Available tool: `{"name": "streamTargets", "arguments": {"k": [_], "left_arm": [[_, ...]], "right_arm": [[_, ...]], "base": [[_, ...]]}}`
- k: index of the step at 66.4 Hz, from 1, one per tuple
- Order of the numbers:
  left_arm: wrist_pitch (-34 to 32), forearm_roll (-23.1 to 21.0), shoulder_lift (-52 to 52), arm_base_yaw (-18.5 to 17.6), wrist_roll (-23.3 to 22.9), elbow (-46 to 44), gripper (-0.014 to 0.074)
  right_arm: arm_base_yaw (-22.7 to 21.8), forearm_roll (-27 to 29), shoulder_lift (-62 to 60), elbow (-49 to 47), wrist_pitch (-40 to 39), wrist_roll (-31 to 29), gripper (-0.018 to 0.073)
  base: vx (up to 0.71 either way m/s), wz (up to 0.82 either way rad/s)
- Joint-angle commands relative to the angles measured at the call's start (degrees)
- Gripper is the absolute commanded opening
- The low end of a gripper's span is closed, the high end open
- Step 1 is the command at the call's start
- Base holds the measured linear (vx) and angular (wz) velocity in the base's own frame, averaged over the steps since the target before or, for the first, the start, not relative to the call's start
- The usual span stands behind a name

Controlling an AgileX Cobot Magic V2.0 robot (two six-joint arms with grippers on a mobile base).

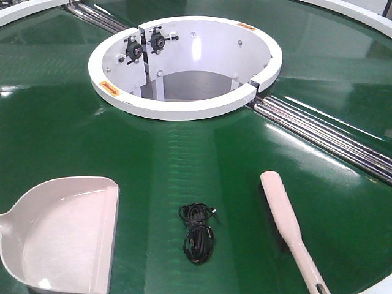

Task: Clean and inspect green conveyor with broom and dustpan

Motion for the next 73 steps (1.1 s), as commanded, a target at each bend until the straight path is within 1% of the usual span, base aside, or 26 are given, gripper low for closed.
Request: {"name": "streamTargets", "arguments": {"k": [1, 7, 13, 14, 18, 27, 30, 33, 37, 38, 41, 42, 47, 49, 53, 62, 71, 73], "left_arm": [[-6.0, -5.5, -0.8, 0.1, -2.3, 1.3, -0.0023], [-7.9, -12.9, -0.8, 0.1, -5.2, 1.3, -0.0023], [-12.2, -21.1, -0.8, 0.1, -7.7, 1.2, -0.0023], [-13.0, -22.0, -0.8, 0.1, -7.7, 1.1, -0.0023], [-16.9, -23.7, -0.8, 0.1, -7.6, 0.8, -0.0023], [-26.1, -22.7, -0.8, 0.1, -7.6, 0.6, -0.0023], [-28.4, -20.8, -0.8, 0.1, -7.6, 0.4, -0.0023], [-29.1, -17.7, -0.8, 0.1, -7.6, -0.7, -0.0023], [-28.4, -10.2, -0.8, 0.1, -7.6, -3.1, -0.0023], [-28.1, -7.4, -0.8, 0.1, -7.6, -4.1, -0.0023], [-26.5, -1.6, -0.7, 0.1, -7.6, -6.5, -0.0023], [-25.5, 1.2, -0.7, 0.1, -7.6, -7.8, -0.0023], [-21.8, 9.2, 0.1, 0.1, -8.0, -13.1, -0.0023], [-19.3, 11.2, 0.9, 0.1, -8.3, -15.9, -0.0023], [-16.6, 12.9, 2.7, 0.1, -9.5, -21.0, -0.0022], [-9.3, 12.9, 10.2, 0.1, -9.3, -32.9, -0.0019], [3.2, 12.6, 19.9, 0.1, -9.0, -43.6, 0.0003], [5.1, 12.3, 22.3, 0.1, -9.0, -45.6, 0.0013]], "right_arm": [[-0.3, 0.1, -0.5, 0.7, -8.2, -0.3, -0.0005], [-0.3, 0.4, -0.5, 0.7, -12.5, 0.9, -0.0005], [-0.3, 0.4, -0.5, 0.7, -17.8, 3.1, -0.0005], [-0.3, 0.4, -0.5, 0.7, -18.3, 3.3, -0.0005], [-0.3, 0.4, -0.5, 0.6, -19.8, 3.6, -0.0005], [-0.3, 0.0, -0.5, -1.4, -19.9, 4.7, -0.0005], [-0.3, -0.3, -0.5, -3.0, -19.6, 4.7, -0.0005], [-0.3, -0.4, -0.5, -4.9, -18.9, 4.7, -0.0004], [-0.3, -1.4, -0.5, -7.7, -17.6, 4.7, -0.0003], [-0.3, -1.7, -0.5, -8.4, -17.3, 4.7, -0.0003], [-0.3, -2.7, -0.3, -10.8, -15.6, 4.7, -0.0003], [-0.3, -3.3, -0.2, -11.5, -14.8, 4.7, -0.0002], [-0.3, -4.9, 1.2, -16.2, -10.6, 4.7, -0.0002], [-0.2, -5.8, 1.8, -18.0, -8.7, 4.7, -0.0002], [-0.1, -5.8, 3.5, -22.2, -3.3, 4.7, -0.0002], [-0.1, -5.8, 9.0, -32.1, 5.5, 4.7, -0.0002], [-0.1, -5.2, 16.8, -38.4, 9.8, 4.7, 0.0001], [-0.1, -4.8, 18.9, -39.3, 10.2, 4.7, 0.0004]], "base": [[0.00, 0.00], [0.00, 0.00], [0.00, 0.00], [0.00, 0.00], [0.00, 0.00], [0.00, 0.00], [0.00, 0.00], [0.00, 0.00], [0.00, 0.00], [0.00, 0.00], [0.00, 0.00], [0.00, 0.00], [0.00, 0.00], [0.00, 0.00], [0.00, 0.00], [0.00, 0.00], [0.00, 0.00], [0.00, 0.00]]}}
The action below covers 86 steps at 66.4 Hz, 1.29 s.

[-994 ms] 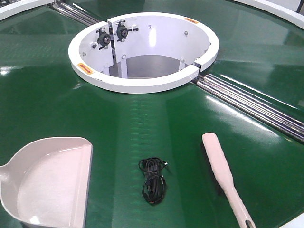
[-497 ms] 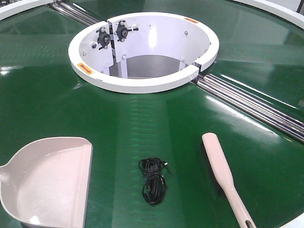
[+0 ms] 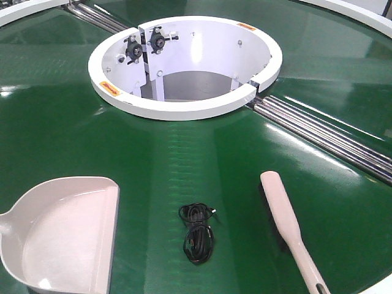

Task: Clean and inspect green conveyor with broom and dustpan

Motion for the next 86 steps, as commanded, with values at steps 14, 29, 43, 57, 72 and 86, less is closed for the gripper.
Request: {"name": "streamTargets", "arguments": {"k": [14, 29, 43, 57, 72, 86], "left_arm": [[7.9, -4.4, 17.2, -1.7, 1.0, -11.7, 0.0203], [11.2, -14.3, 19.9, -3.1, 15.0, -11.7, 0.0557], [11.7, -19.6, 19.9, -3.5, 17.3, -11.7, 0.0624], [11.9, -20.0, 19.9, -3.9, 17.3, -11.7, 0.0571], [13.4, -20.0, 20.0, -5.1, 17.3, -11.7, 0.0569], [14.2, -20.0, 20.0, -5.1, 17.3, -11.7, 0.0569]], "right_arm": [[-0.1, 6.3, 16.7, -6.0, -1.1, -0.3, 0.0113], [-0.1, 8.2, 21.6, -5.9, -1.4, -1.0, 0.0487], [-0.1, 8.7, 22.1, -6.0, -3.1, 0.0, 0.0685], [2.6, 14.3, 25.3, -13.6, 12.6, -14.2, 0.0668], [7.4, 18.4, 38.0, -22.2, 25.0, -14.0, 0.0630], [7.4, 18.5, 52.7, -28.0, 32.8, -13.5, 0.0611]], "base": [[0.00, 0.00], [0.00, 0.00], [0.00, 0.00], [0.00, 0.00], [0.00, 0.00], [0.00, 0.00]]}}
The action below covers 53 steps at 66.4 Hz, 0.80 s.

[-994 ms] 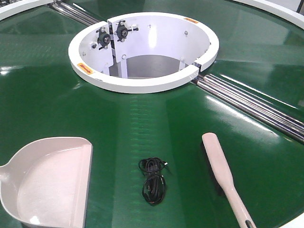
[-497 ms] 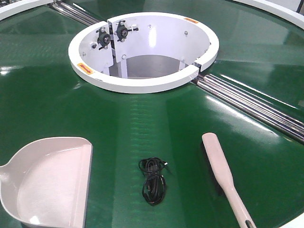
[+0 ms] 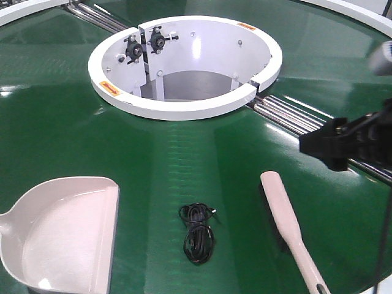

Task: Clean and inspect green conveyor with broom and dustpan
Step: 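Move the right gripper down over the pink brush handle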

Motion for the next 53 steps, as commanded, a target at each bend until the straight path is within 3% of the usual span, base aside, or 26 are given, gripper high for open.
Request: {"name": "streamTargets", "arguments": {"k": [1, 18, 33, 53], "left_arm": [[-3.7, -0.7, 0.5, -0.5, -0.1, -2.0, 0.0569], [-3.7, -0.7, 0.5, -0.5, -0.1, -2.0, 0.0569], [-3.6, -0.7, 0.5, -0.5, -0.1, -2.0, 0.0569], [-3.2, -0.7, 0.5, -0.5, -0.1, -2.0, 0.0569]], "right_arm": [[0.1, 0.9, 4.4, -4.0, 1.2, 0.6, 0.0610], [1.1, -1.1, 18.4, -6.8, 8.0, 1.5, 0.0598], [7.5, -11.4, 24.7, -6.9, 5.5, 12.3, 0.0595], [7.2, -12.1, 32.2, -14.0, 10.2, 15.2, 0.0595]], "base": [[0.00, 0.00], [0.00, 0.00], [0.00, 0.00], [0.00, 0.00]]}}
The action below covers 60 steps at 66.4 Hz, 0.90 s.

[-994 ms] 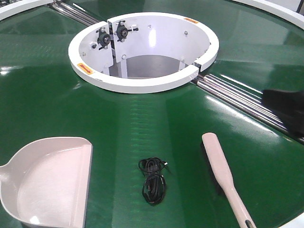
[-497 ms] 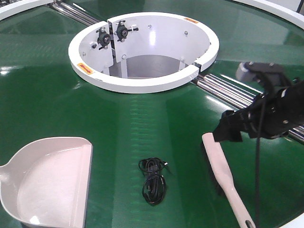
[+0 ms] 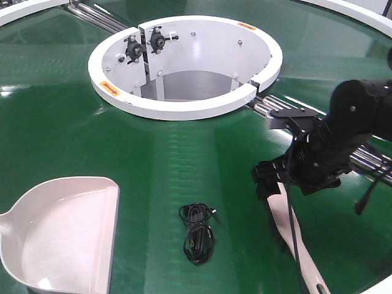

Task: Clean and inspect green conveyor with broom and dustpan

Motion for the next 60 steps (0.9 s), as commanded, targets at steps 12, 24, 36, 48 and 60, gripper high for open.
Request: {"name": "streamTargets", "arguments": {"k": [12, 24, 36, 48, 60], "left_arm": [[-3.2, -0.6, 0.5, -0.5, -0.1, -2.0, 0.0569], [-1.5, -0.6, 0.5, -0.5, -0.1, -2.0, 0.0569], [-1.1, -0.6, 0.5, -0.5, -0.1, -2.0, 0.0569], [-1.1, -0.6, 0.5, -0.5, -0.1, -2.0, 0.0569], [-0.9, -0.6, 0.4, -0.5, -0.1, -2.0, 0.0569]], "right_arm": [[-0.1, -1.4, 4.2, -8.4, 4.2, 1.2, 0.0595], [-0.1, -3.3, 6.3, -9.1, 6.8, 2.2, 0.0595], [-0.1, -4.4, 7.4, -9.1, 7.0, 2.7, 0.0595], [-0.1, -4.5, 9.0, -9.1, 6.3, 2.7, 0.0595], [-0.1, -4.4, 10.8, -9.1, 5.5, 2.6, 0.0568]], "base": [[0.00, 0.00], [0.00, 0.00], [0.00, 0.00], [0.00, 0.00], [0.00, 0.00]]}}
